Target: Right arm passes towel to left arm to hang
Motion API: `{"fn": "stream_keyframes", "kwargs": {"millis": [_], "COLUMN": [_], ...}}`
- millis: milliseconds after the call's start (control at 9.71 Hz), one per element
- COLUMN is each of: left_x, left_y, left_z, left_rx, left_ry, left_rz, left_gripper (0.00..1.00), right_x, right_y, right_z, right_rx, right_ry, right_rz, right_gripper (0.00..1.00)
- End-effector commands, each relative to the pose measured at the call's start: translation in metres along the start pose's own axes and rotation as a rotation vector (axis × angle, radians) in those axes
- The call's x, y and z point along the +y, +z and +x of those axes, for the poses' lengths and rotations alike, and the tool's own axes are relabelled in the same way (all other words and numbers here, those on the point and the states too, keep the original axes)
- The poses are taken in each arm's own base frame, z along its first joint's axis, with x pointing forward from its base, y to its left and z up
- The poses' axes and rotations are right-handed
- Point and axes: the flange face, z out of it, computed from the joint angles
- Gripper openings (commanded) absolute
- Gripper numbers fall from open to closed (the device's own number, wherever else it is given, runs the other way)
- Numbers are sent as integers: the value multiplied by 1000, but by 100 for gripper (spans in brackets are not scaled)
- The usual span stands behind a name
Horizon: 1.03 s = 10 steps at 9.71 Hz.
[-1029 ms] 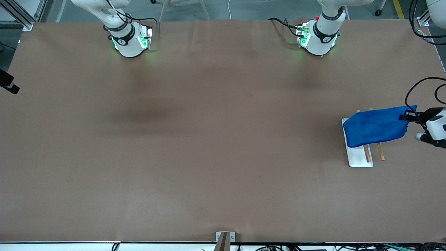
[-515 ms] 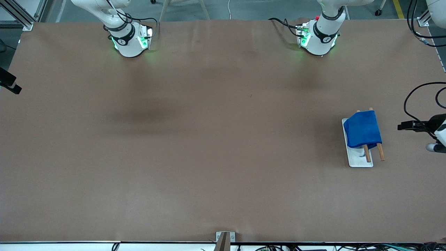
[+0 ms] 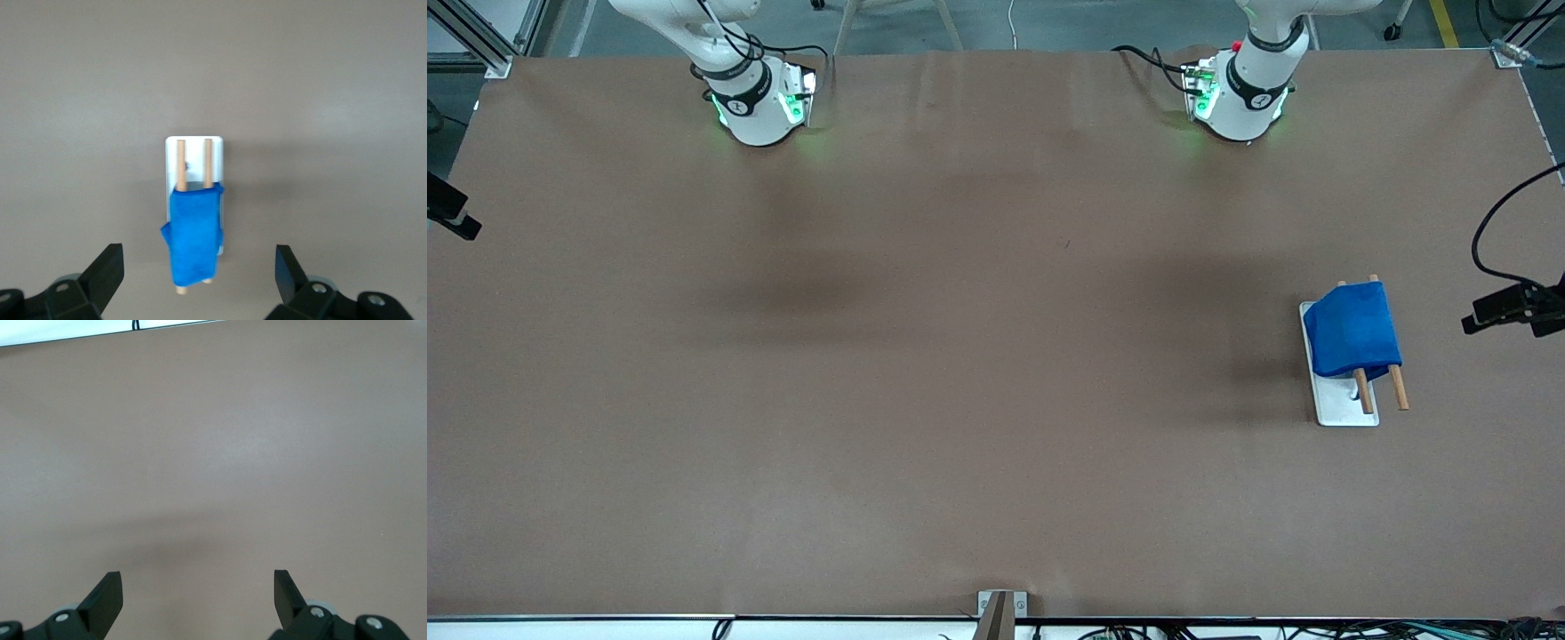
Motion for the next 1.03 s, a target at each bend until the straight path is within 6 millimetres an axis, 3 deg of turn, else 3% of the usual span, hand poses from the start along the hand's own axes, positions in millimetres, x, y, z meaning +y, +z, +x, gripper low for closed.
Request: {"fn": "stream_keyframes", "kwargs": {"millis": [0, 206, 412, 618, 926], "left_x": [44, 90, 106, 111, 119], "left_y": [-20, -48, -99, -113, -109], "left_z": [-30, -41, -45, -43, -55], "left_rx": [7, 4, -1, -3, -70], "left_ry": [-8, 42, 64, 58, 15], "left_rz": [31, 32, 32, 33, 31], "left_gripper": [100, 100, 100, 100, 100], "right_x": [-5, -2, -4, -2, -2], "right_y": [-5, -4, -4, -3, -3], "right_z": [1, 1, 2, 1, 0], "right_rx": [6, 8, 9, 3, -1], "right_ry": [-3, 6, 4, 9, 26], "right_rz": [-17, -18, -21, -19, -19], "right_gripper": [100, 100, 100, 100, 100]}}
